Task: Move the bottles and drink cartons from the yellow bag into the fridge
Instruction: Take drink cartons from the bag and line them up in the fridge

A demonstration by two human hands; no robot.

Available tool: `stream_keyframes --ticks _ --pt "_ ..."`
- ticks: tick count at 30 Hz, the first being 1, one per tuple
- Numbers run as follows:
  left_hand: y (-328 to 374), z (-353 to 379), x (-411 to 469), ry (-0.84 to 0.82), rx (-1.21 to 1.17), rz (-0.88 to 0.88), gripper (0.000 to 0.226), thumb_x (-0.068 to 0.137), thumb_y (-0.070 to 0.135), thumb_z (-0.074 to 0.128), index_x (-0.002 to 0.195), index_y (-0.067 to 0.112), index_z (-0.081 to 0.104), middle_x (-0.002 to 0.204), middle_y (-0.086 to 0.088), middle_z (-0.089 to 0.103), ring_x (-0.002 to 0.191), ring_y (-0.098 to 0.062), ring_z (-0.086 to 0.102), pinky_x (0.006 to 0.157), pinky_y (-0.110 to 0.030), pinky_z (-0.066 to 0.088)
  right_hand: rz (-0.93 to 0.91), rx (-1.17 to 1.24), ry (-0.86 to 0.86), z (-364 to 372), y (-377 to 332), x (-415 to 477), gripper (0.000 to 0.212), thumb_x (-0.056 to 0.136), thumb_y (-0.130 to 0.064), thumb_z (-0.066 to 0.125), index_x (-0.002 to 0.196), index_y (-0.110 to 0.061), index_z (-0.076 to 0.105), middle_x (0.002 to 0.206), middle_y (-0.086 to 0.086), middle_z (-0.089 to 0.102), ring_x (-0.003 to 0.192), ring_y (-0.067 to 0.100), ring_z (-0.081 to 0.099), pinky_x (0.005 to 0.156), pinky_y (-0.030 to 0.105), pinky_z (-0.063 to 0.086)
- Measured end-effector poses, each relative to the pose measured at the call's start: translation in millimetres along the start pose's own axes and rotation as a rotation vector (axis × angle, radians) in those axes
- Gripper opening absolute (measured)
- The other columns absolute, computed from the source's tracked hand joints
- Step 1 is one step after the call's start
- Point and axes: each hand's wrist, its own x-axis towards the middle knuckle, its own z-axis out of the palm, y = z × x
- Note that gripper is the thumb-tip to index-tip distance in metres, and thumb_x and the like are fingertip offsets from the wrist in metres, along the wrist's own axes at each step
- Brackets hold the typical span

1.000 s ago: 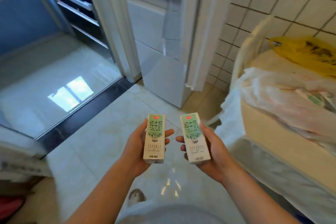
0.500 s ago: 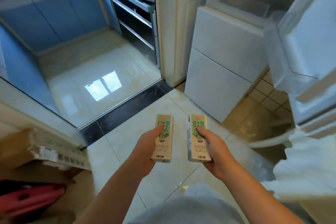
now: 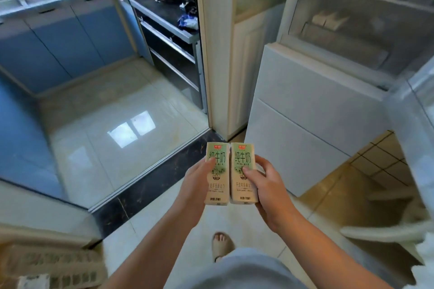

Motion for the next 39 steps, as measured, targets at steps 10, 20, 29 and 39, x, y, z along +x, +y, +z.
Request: stream_keyframes --ticks 10,20,29,39 --pt "79 79 131 0.016 0.000 0.159 0.021 0.098 0.036 0.056 0.111 0.019 0.059 0.095 -0.007 0.073 0.088 -0.028 0.070 0.069 -0.051 0.057 -0.254 -0.034 0.296 -18 -95 98 0.017 0.095 -0.026 0.063 0.107 -0.019 0.052 0.091 -0.002 0.075 0.085 0.016 0.072 0.066 0.030 0.058" --pt "177 189 211 -0.266 0.047 0.307 0.022 0.097 0.032 0.059 0.093 0.014 0.047 0.078 0.002 0.074 0.076 -0.022 0.073 0.063 -0.043 0.059 -0.573 0.038 0.644 -65 -190 161 0.012 0.094 -0.016 0.063 0.105 -0.010 0.062 0.098 -0.008 0.073 0.093 0.011 0.071 0.064 0.022 0.057" --pt "290 276 269 -0.482 -0.021 0.523 0.025 0.097 0.025 0.059 0.092 0.006 0.044 0.079 -0.011 0.072 0.070 -0.022 0.074 0.050 -0.030 0.055 -0.821 0.067 0.872 -91 -303 224 0.011 0.092 -0.014 0.065 0.098 -0.005 0.062 0.094 -0.009 0.075 0.087 0.007 0.072 0.063 0.017 0.056" --pt "398 363 346 -0.685 0.486 0.597 0.020 0.101 0.032 0.054 0.098 0.014 0.063 0.085 0.004 0.076 0.066 -0.004 0.072 0.046 -0.014 0.049 -0.660 -0.201 0.990 -154 -413 276 0.021 0.085 -0.027 0.075 0.087 -0.008 0.066 0.081 0.000 0.075 0.075 0.011 0.073 0.066 0.029 0.057"
